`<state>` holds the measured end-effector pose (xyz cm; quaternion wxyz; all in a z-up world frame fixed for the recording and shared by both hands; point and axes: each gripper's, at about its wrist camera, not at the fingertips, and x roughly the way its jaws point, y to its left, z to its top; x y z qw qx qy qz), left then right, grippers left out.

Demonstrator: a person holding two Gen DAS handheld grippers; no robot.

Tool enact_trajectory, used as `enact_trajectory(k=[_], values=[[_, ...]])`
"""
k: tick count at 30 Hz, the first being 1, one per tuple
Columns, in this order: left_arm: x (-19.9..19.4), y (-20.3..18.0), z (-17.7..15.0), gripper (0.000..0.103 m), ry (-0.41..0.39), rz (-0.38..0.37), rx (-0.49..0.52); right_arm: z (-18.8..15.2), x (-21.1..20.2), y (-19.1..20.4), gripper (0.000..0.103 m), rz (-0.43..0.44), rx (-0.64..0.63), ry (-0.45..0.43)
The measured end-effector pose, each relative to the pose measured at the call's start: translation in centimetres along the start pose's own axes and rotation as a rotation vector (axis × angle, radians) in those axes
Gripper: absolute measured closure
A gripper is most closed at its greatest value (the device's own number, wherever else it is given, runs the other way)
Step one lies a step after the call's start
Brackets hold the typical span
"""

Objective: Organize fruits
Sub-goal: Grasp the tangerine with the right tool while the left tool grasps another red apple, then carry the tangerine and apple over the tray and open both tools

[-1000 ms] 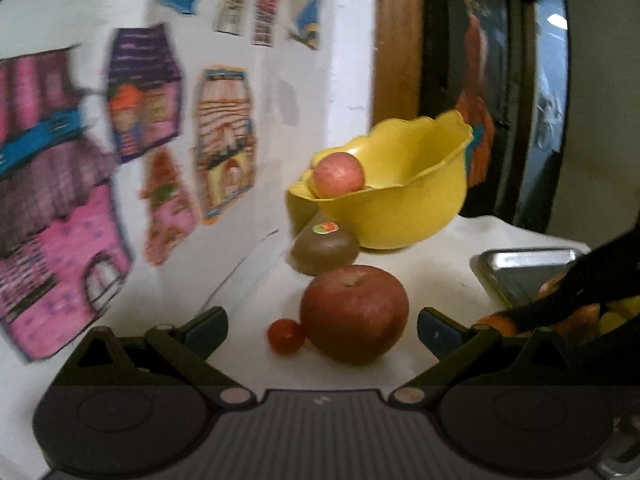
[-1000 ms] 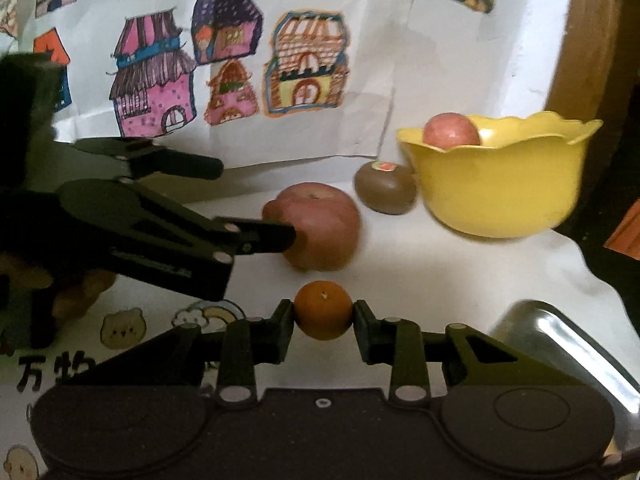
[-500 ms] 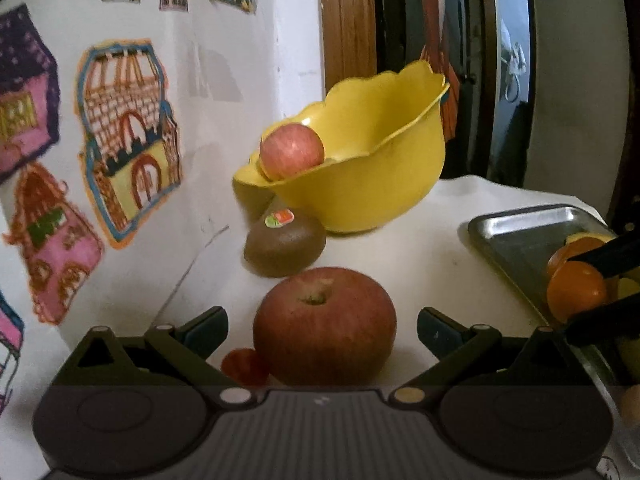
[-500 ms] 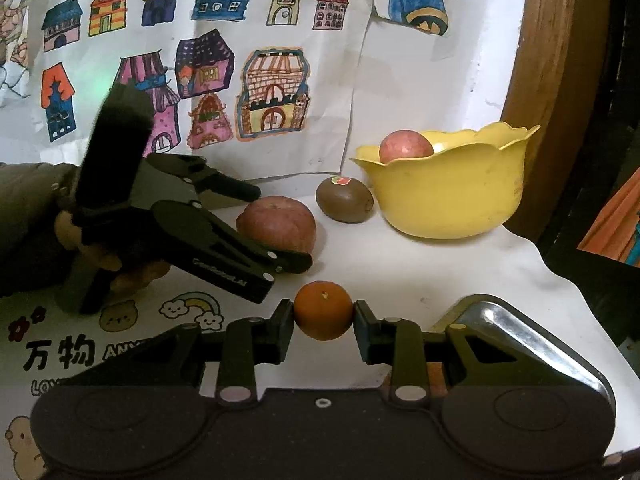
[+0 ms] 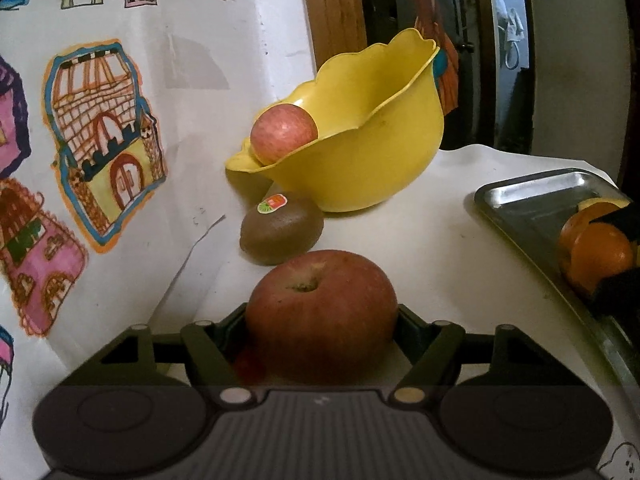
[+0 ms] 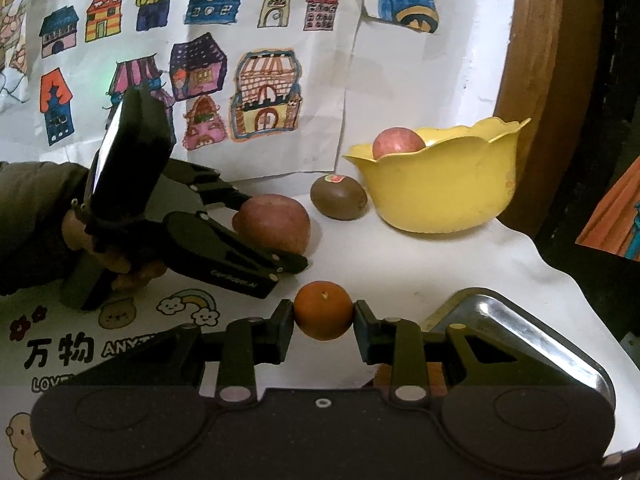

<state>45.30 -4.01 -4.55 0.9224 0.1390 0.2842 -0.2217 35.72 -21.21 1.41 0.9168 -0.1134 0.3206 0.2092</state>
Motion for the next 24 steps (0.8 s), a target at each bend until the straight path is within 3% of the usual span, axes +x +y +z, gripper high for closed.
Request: enact_trajectory(k=[11,24], values=[[-1.7,-2.0,0.2,0.026,-0.025,-0.090,-0.044,-0.6,-2.9,-1.8,0.069,-0.050,0.047,-0.037],[-4.9,-9.2,2.5,0.026,-0.101,-0.246,-0.011,-3.1,-7.1,-6.1,0.069,-0.184,0.118,-0.049]])
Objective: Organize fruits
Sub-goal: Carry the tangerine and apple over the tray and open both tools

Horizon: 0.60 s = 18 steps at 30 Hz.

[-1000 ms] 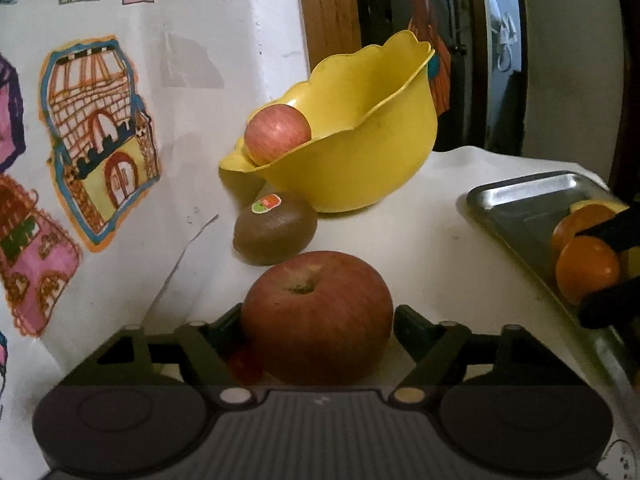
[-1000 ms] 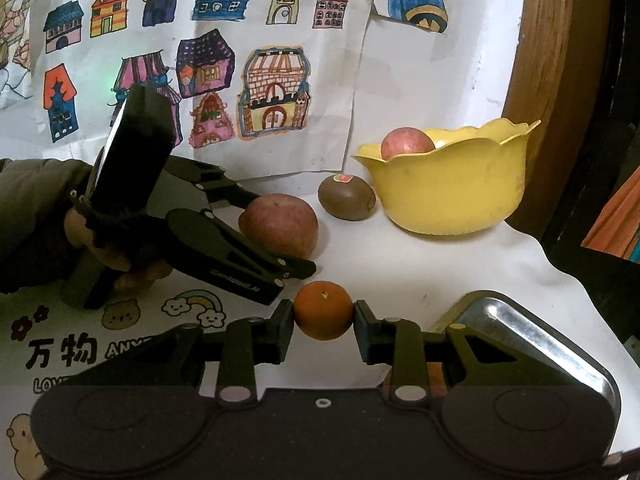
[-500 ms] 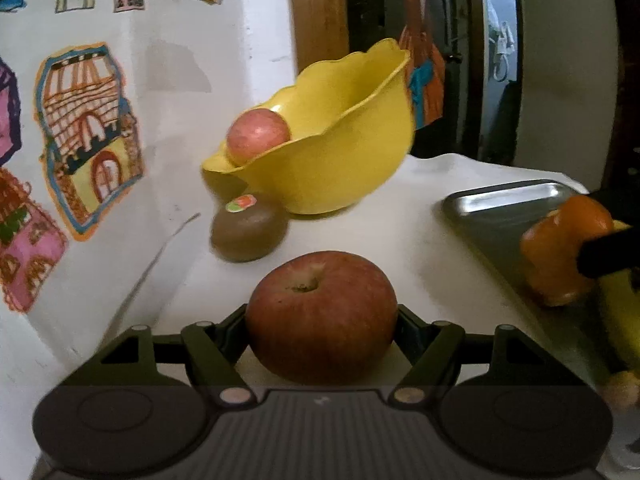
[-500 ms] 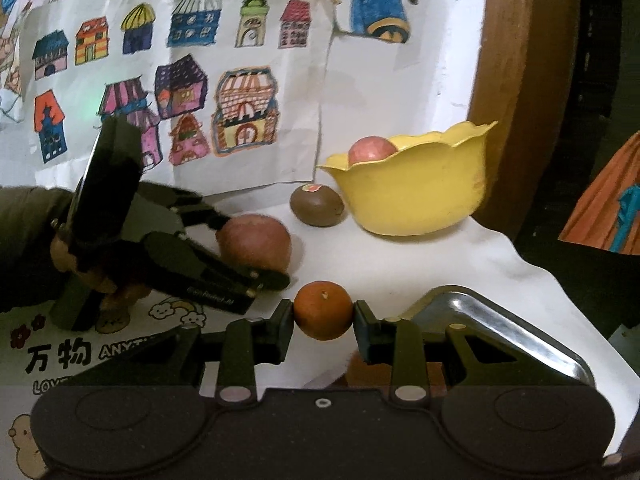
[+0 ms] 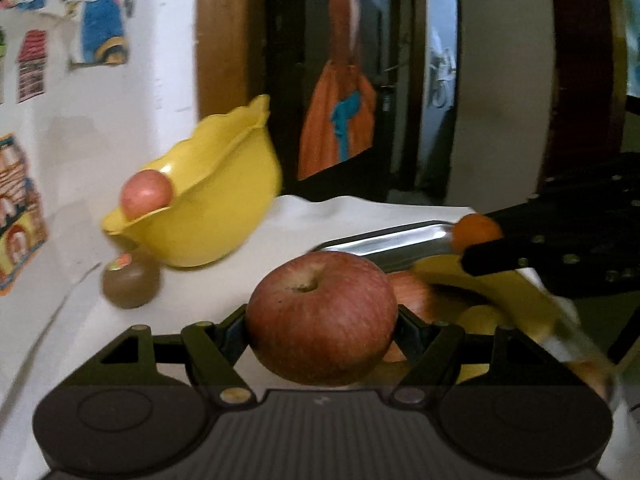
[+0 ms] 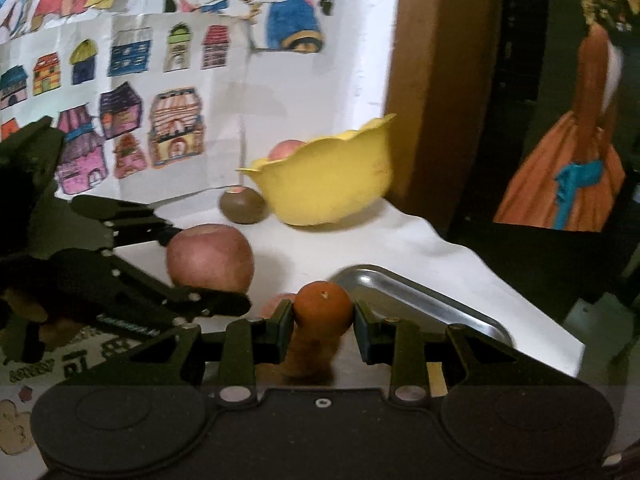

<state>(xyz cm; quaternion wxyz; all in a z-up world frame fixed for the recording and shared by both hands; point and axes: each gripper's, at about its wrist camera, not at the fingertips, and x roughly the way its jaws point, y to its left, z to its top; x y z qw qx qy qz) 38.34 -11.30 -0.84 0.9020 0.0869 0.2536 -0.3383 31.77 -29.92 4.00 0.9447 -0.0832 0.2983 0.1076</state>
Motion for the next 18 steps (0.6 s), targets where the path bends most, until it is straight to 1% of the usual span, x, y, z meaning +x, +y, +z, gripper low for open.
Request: enact_trajectory(k=[3,7,12,18], values=[[-0.1,-1.4,-0.1,0.026,0.001,-0.025,0.009,-1.0,-0.9,-1.4,0.069,-0.031,0.018,0.007],[-0.6,-2.7,-0.9,0.026,0.011,-0.045,-0.005,-2.4,-1.9,-2.3,0.069,-0.067,0.012,0.015],[-1.2,-4.1,-1.7,0.026,0.029,-0.053,0.005,-3.9,-2.2,-2.9,0.069,-0.082,0.013,0.028],[-1.3,-4.6,-2.4,0.026,0.054,-0.046,-0.013,-4.1,-0.9,-3.1,0.069,-0.063,0.023,0.026]])
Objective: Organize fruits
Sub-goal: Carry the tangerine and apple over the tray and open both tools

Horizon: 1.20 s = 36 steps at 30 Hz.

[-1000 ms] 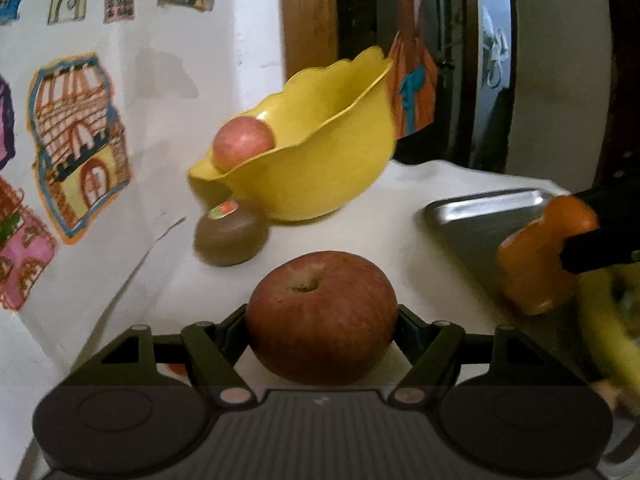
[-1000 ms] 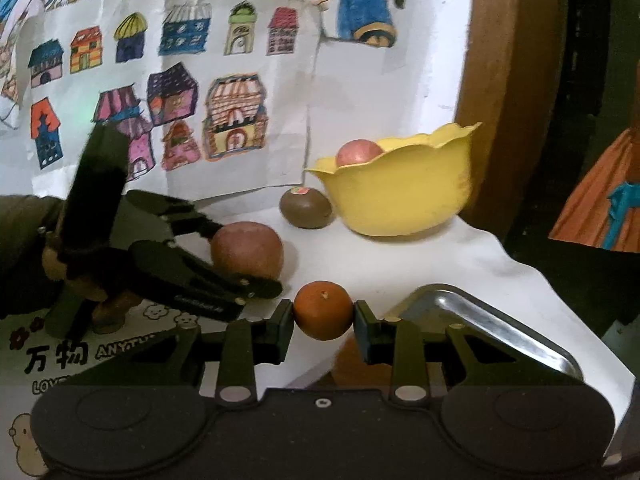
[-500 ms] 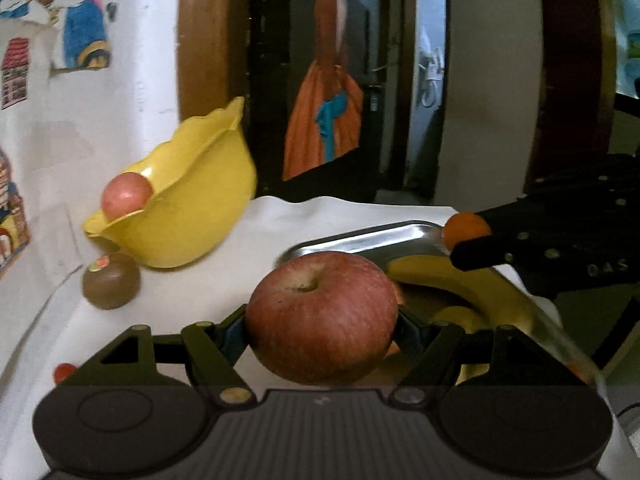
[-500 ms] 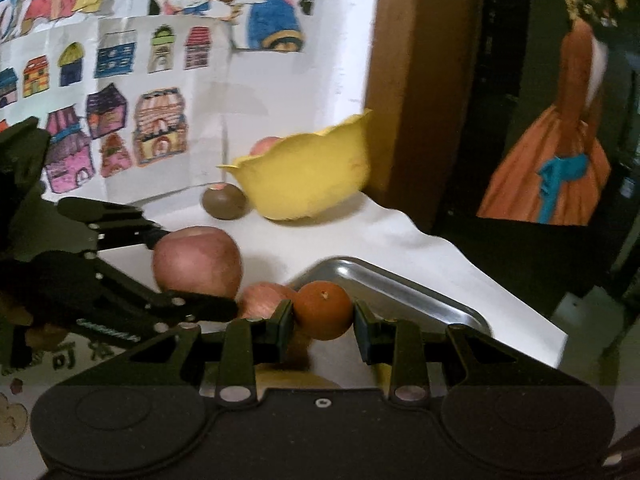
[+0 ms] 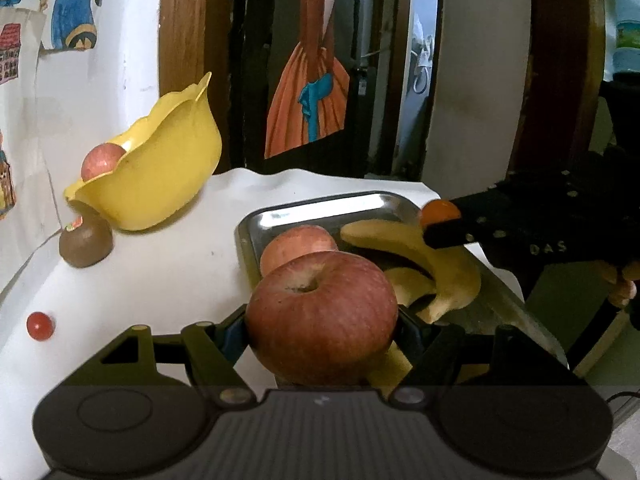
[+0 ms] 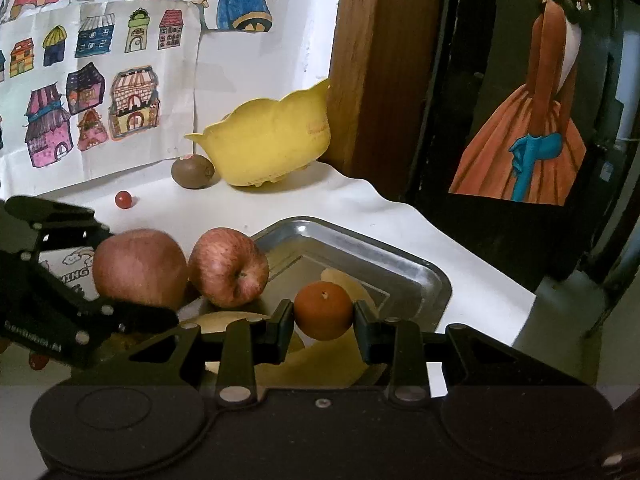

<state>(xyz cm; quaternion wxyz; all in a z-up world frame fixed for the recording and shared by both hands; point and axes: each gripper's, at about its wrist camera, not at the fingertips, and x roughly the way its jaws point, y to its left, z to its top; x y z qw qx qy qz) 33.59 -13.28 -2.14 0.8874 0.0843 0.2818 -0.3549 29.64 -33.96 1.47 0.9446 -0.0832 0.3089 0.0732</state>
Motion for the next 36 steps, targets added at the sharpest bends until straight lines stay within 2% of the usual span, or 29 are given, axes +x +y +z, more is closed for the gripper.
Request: enact_trajectory(k=[13,27,34,36], values=[[0.5,0.2,-0.4,0.026,0.013,-0.007,-0.028,0.1,2.9,0.1,0.069,0.030,0.016,0.017],[0.5,0.4,-0.4,0.025,0.003,0.006,-0.066,-0.2,3.4,0.5,0.068,0.039,0.013,0.023],[0.4,0.3,-0.4,0.020,-0.010,0.000,-0.057,-0.3,3.4,0.7,0.068,0.032,0.011,0.018],[0.3,0.2,-0.4,0.018,-0.015,-0.002,-0.058,-0.3,3.2,0.8,0.065,0.025,0.006,0.009]])
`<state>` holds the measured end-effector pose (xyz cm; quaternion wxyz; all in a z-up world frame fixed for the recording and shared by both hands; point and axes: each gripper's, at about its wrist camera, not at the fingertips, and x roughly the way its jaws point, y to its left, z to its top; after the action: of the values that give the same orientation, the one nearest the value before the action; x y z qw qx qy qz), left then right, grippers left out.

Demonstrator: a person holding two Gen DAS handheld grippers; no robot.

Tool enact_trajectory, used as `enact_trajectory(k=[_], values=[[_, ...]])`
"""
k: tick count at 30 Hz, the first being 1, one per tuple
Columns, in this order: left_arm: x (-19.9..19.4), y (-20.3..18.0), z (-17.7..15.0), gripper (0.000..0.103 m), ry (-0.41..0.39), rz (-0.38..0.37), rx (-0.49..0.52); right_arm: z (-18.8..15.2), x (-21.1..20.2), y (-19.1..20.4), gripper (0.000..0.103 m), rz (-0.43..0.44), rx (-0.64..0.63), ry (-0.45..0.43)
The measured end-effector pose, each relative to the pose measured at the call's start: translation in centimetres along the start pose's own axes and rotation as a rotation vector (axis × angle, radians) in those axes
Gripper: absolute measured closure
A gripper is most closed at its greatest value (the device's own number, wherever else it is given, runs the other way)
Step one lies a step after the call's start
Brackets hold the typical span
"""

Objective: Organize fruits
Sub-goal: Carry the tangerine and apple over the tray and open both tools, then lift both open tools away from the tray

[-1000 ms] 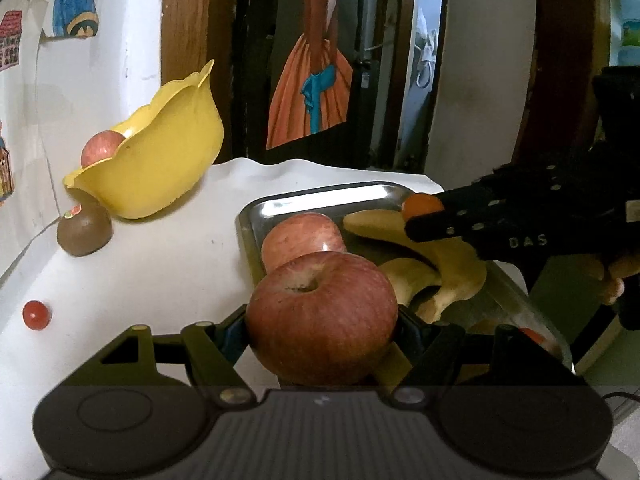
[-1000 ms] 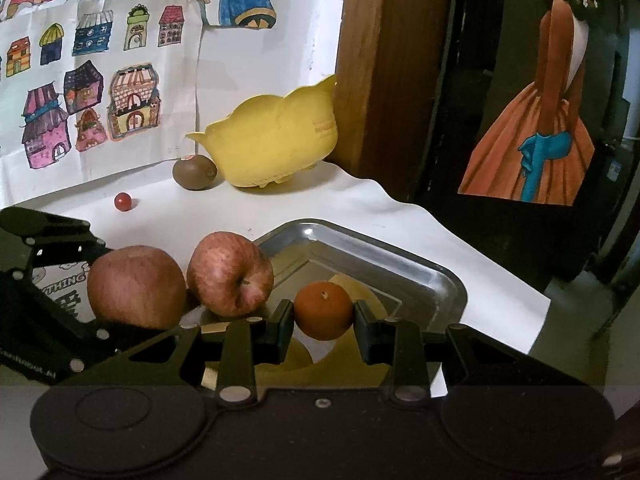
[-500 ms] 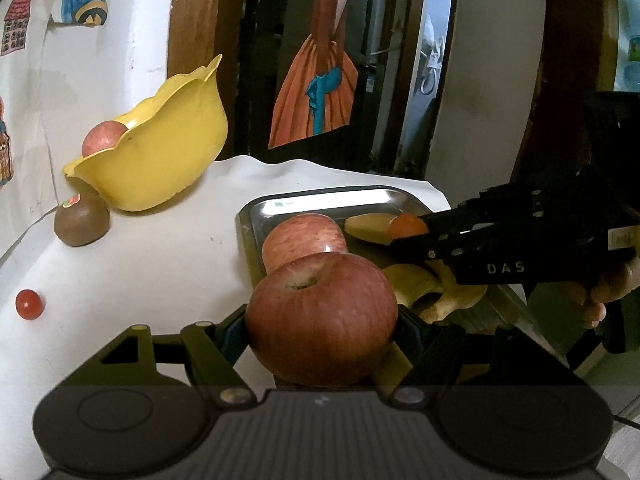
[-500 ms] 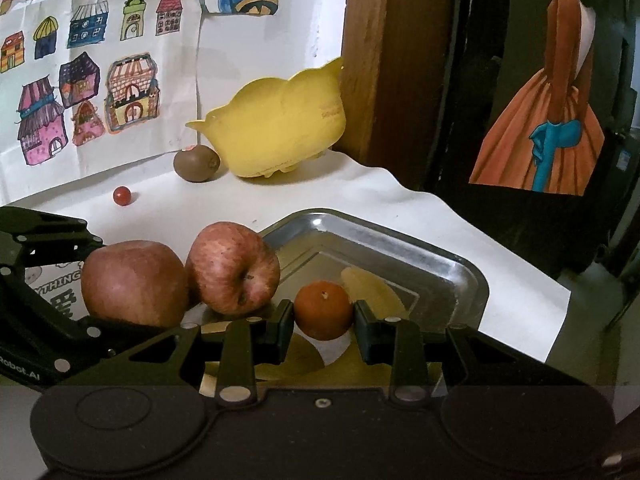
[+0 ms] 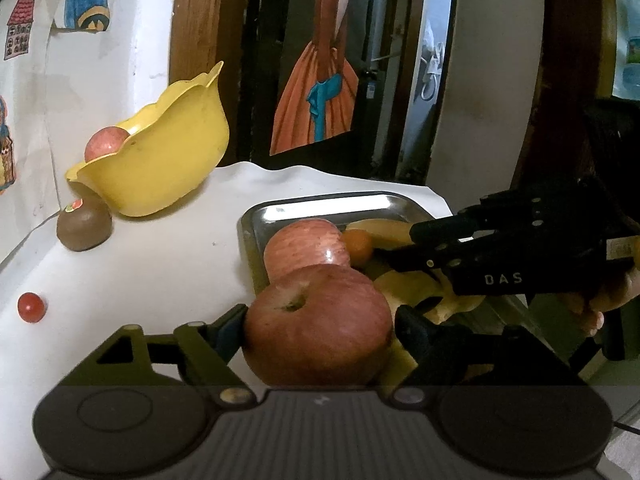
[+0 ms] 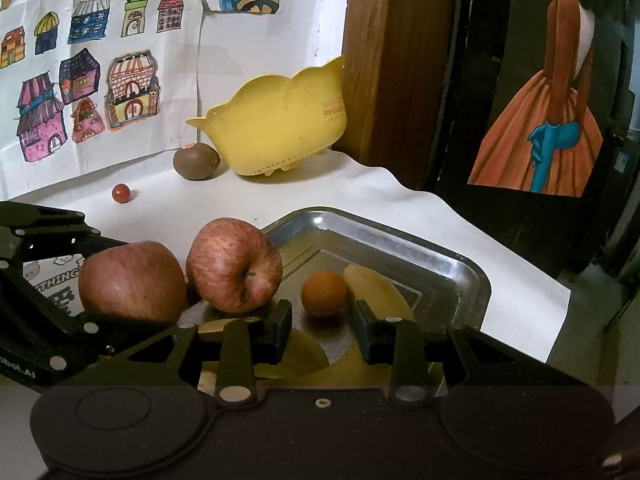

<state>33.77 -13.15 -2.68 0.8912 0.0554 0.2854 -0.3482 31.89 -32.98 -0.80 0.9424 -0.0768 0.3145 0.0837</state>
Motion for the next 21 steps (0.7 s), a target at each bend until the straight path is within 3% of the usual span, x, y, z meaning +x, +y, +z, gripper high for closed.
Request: enact_trajectory(k=[5,11,21], values=[[-1.3,-0.5,0.1,0.009,-0.030,0.000,0.000,-0.2,-1.3,0.1,0.053,-0.010,0.019,-0.033],[-4.6,-1.5,0.3,0.002,-0.099,0.013,-0.021,-0.6,-5.7,0.9,0.035,-0.038,0.031,-0.121],[-13.3,-4.5,-2.0,0.000,-0.189,0.096,-0.061,-4.2,-16.0,4.6,0.002,-0.108,0.036,-0.230]])
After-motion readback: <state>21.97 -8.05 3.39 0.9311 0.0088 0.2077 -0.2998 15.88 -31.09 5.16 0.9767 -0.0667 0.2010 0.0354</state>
